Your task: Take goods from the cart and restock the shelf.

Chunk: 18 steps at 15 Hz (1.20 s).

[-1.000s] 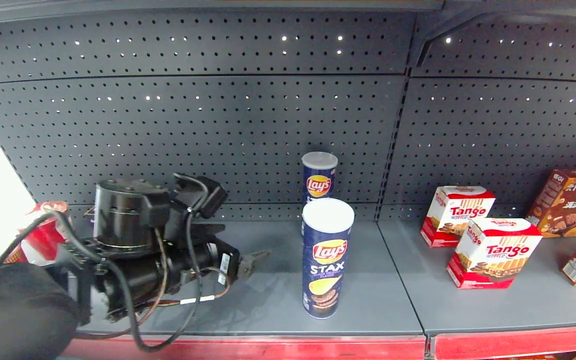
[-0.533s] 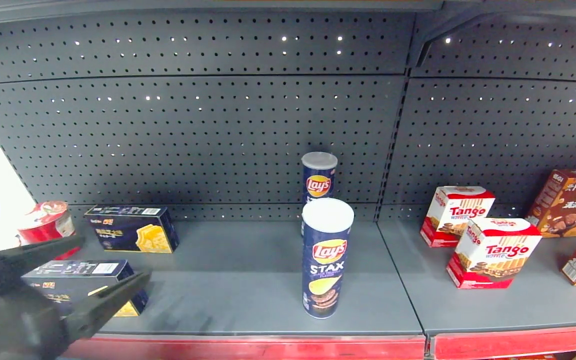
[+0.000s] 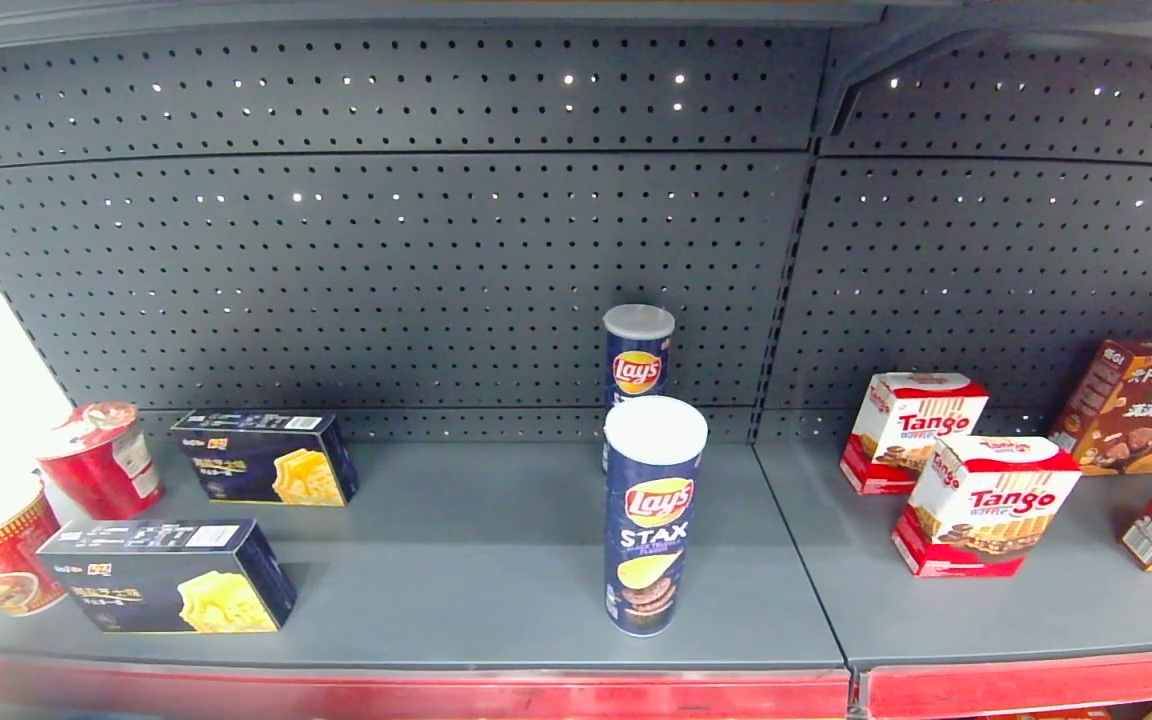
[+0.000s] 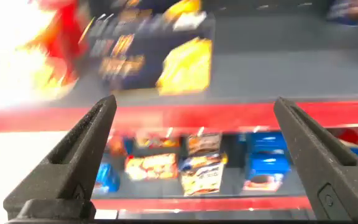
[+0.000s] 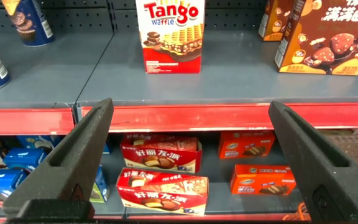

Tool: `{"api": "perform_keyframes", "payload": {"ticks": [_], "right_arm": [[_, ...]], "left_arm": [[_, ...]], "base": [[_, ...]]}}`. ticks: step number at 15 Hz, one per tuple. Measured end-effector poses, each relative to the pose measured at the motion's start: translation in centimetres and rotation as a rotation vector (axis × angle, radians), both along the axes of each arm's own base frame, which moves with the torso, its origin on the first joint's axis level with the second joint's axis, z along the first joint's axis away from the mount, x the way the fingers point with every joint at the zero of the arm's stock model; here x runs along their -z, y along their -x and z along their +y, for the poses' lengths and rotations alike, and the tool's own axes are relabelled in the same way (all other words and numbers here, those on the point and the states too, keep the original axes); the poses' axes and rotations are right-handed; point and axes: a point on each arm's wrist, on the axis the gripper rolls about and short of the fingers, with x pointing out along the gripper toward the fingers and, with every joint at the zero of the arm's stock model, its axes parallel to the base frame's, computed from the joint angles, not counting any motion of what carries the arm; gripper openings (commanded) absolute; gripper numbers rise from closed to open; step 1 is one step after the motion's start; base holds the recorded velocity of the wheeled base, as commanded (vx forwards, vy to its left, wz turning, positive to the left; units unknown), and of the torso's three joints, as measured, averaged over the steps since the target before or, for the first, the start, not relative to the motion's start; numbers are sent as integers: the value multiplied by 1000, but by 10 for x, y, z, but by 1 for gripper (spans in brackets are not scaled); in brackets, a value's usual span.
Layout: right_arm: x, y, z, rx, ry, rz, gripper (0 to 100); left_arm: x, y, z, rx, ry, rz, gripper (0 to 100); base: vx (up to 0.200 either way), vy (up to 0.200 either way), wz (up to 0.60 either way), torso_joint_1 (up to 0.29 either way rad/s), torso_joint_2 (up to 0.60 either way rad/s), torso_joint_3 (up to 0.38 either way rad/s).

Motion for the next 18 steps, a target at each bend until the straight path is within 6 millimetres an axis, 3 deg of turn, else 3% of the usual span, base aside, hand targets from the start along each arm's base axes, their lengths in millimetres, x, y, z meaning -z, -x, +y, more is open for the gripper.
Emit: {"api": "perform_keyframes", "payload": {"ticks": [3, 7, 11, 14, 18], "right_arm": [[0, 0, 0, 0, 0, 0, 100], [0, 0, 0, 0, 0, 0, 100], [0, 0, 0, 1, 0, 0, 100], [0, 0, 0, 0, 0, 0, 100], [0, 0, 0, 0, 0, 0, 100]], "left_arm": [[7, 7, -1, 22, 18, -77, 100], [9, 11, -7, 259, 23, -132, 100], [9, 11, 0, -30, 4, -145, 100], [9, 11, -4, 132, 8, -144, 100], [11, 11, -3, 74, 2, -127, 100]], "base": [[0, 0, 0, 0, 0, 0], [0, 0, 0, 0, 0, 0], [0, 0, 0, 0, 0, 0], [0, 0, 0, 0, 0, 0], [0, 0, 0, 0, 0, 0]]}}
